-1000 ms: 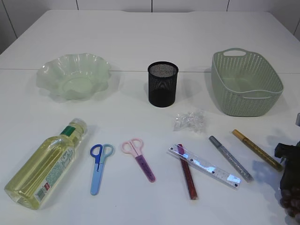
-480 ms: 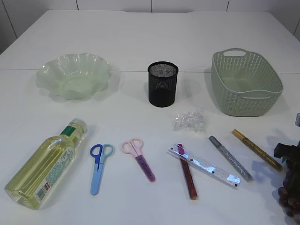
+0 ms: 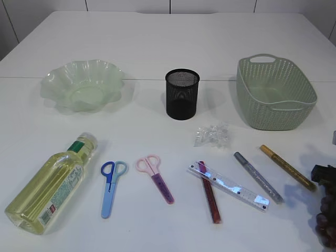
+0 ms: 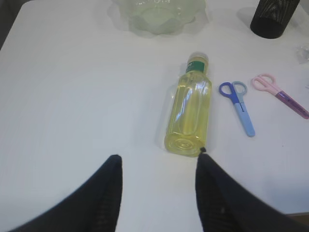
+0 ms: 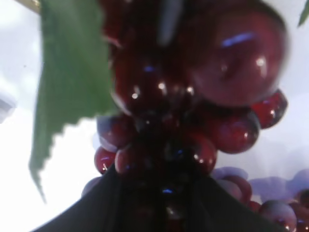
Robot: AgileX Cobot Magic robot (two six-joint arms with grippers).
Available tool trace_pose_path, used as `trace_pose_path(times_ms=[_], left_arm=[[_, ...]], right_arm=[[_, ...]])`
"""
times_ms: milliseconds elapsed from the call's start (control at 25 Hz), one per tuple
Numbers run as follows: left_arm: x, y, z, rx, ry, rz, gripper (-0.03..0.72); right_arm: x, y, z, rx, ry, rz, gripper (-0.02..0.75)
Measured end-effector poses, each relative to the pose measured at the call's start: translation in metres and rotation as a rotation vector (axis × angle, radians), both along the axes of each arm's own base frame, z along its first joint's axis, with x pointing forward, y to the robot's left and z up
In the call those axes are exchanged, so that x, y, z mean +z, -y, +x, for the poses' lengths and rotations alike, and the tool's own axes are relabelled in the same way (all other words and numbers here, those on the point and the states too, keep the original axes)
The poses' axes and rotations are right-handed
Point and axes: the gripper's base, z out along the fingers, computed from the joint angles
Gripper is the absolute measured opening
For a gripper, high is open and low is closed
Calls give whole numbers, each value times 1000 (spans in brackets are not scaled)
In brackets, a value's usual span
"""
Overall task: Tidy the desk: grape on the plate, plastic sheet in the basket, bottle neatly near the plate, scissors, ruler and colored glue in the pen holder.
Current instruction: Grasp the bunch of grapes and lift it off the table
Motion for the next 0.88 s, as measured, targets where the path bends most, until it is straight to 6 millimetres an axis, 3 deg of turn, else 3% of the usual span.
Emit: trace_pose_path(times_ms=[880], left_arm=[[0, 0, 0, -1, -1, -1, 361]], right_arm=[[74, 0, -31, 44, 164, -54, 220]])
